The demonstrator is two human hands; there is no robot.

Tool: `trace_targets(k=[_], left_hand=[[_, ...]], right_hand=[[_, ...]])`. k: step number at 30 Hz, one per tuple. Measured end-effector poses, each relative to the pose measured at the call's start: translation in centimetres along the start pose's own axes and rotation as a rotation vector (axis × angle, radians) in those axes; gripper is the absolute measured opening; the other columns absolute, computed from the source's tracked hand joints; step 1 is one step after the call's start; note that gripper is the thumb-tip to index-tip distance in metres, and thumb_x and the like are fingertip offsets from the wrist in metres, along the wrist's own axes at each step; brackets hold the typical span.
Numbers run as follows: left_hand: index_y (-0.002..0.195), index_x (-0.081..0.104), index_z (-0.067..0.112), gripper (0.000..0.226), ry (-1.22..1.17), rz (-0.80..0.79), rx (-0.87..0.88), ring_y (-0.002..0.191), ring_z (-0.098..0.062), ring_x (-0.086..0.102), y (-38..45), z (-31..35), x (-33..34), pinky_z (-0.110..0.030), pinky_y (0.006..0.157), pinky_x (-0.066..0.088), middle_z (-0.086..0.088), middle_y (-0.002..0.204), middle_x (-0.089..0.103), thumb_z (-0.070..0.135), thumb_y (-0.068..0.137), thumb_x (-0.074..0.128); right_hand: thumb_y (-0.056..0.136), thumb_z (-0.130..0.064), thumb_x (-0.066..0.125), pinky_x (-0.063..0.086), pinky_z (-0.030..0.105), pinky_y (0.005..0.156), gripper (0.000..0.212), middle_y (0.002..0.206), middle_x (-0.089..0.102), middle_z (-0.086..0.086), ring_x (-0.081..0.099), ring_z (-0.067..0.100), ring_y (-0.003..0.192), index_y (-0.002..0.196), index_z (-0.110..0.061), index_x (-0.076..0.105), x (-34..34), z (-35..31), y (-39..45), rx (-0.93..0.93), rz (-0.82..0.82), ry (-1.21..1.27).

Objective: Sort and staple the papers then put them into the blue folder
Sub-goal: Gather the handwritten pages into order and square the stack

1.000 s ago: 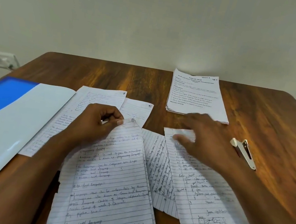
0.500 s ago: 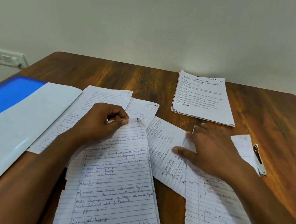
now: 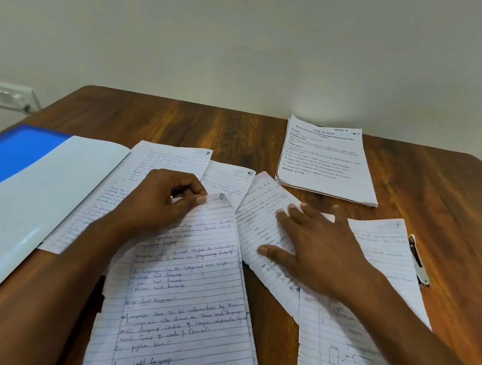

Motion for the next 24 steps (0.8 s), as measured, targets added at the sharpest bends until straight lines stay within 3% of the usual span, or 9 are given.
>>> trace_targets(k=[2, 5, 7, 10, 13, 19, 24], left_hand=[[0.091, 0.078, 0.027, 0.009, 0.001, -0.003, 0.002, 0.074, -0.003, 0.067, 0.0, 0.1, 0.1, -0.019, 0.070, 0.048, 0.013, 0.078, 0.074, 0.022, 0.097, 0.074], [0.092, 0.078, 0.028, 0.009, 0.012, -0.014, 0.003, 0.076, -0.002, 0.068, 0.1, 0.1, 0.3, -0.012, 0.068, 0.045, 0.016, 0.080, 0.074, 0.022, 0.097, 0.074], [0.092, 0.078, 0.028, 0.009, 0.014, -0.018, 0.003, 0.078, -0.003, 0.069, 0.1, 0.0, 0.4, -0.012, 0.068, 0.045, 0.015, 0.081, 0.075, 0.022, 0.097, 0.074], [0.093, 0.078, 0.027, 0.008, 0.020, -0.025, 0.003, 0.082, -0.004, 0.070, 0.0, -0.1, 0.7, -0.014, 0.070, 0.047, 0.014, 0.084, 0.076, 0.022, 0.097, 0.074], [0.092, 0.078, 0.026, 0.008, 0.037, -0.029, 0.035, 0.082, -0.003, 0.069, 0.1, 0.0, 0.7, -0.009, 0.070, 0.046, 0.016, 0.083, 0.074, 0.021, 0.097, 0.074], [0.091, 0.078, 0.025, 0.009, 0.037, -0.020, 0.035, 0.082, -0.003, 0.068, 0.0, -0.2, 0.6, -0.008, 0.069, 0.046, 0.016, 0.082, 0.074, 0.019, 0.096, 0.075], [0.091, 0.078, 0.025, 0.009, 0.036, -0.015, 0.039, 0.084, -0.003, 0.069, 0.0, -0.1, 0.6, -0.008, 0.070, 0.046, 0.016, 0.084, 0.075, 0.019, 0.096, 0.075]], right_hand=[[0.074, -0.090, -0.010, 0.016, 0.063, 0.124, 0.114, 0.160, 0.045, 0.002, 0.038, 0.023, 0.151, 0.154, -0.025, 0.040, -0.2, 0.1, 0.0, 0.094, 0.019, -0.039], [0.088, -0.089, 0.010, 0.024, 0.059, 0.120, 0.090, 0.113, 0.073, 0.000, 0.064, 0.022, 0.116, 0.118, -0.025, 0.065, -0.8, -0.5, -0.3, 0.135, 0.064, -0.100], [0.094, -0.083, 0.025, 0.030, 0.055, 0.116, 0.071, 0.092, 0.073, -0.001, 0.067, 0.021, 0.098, 0.094, -0.025, 0.067, -1.4, -1.2, -0.6, 0.134, 0.115, -0.095], [0.094, -0.076, 0.043, 0.047, 0.048, 0.103, 0.061, 0.076, 0.072, -0.001, 0.068, 0.021, 0.078, 0.081, -0.023, 0.070, -1.7, -0.8, -0.6, 0.153, 0.284, -0.053], [0.090, -0.078, 0.048, 0.051, 0.041, 0.085, 0.063, 0.081, 0.074, -0.003, 0.067, 0.020, 0.080, 0.087, -0.022, 0.077, -1.5, 1.1, 0.0, 0.159, 0.418, 0.025], [0.091, -0.086, 0.023, 0.029, 0.057, 0.115, 0.077, 0.105, 0.072, -0.004, 0.065, 0.019, 0.108, 0.111, -0.027, 0.068, -0.3, -0.5, -0.1, 0.103, 0.170, -0.020], [0.090, -0.086, 0.030, 0.035, 0.055, 0.110, 0.074, 0.092, 0.073, -0.001, 0.067, 0.023, 0.097, 0.096, -0.024, 0.070, -1.0, -2.6, -0.9, 0.109, 0.223, -0.024]])
Point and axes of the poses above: each hand's wrist, its own y-axis towards the middle knuckle, its own x-axis out of the palm, z = x × y, the point moved 4 cm from there along y, towards the middle knuckle
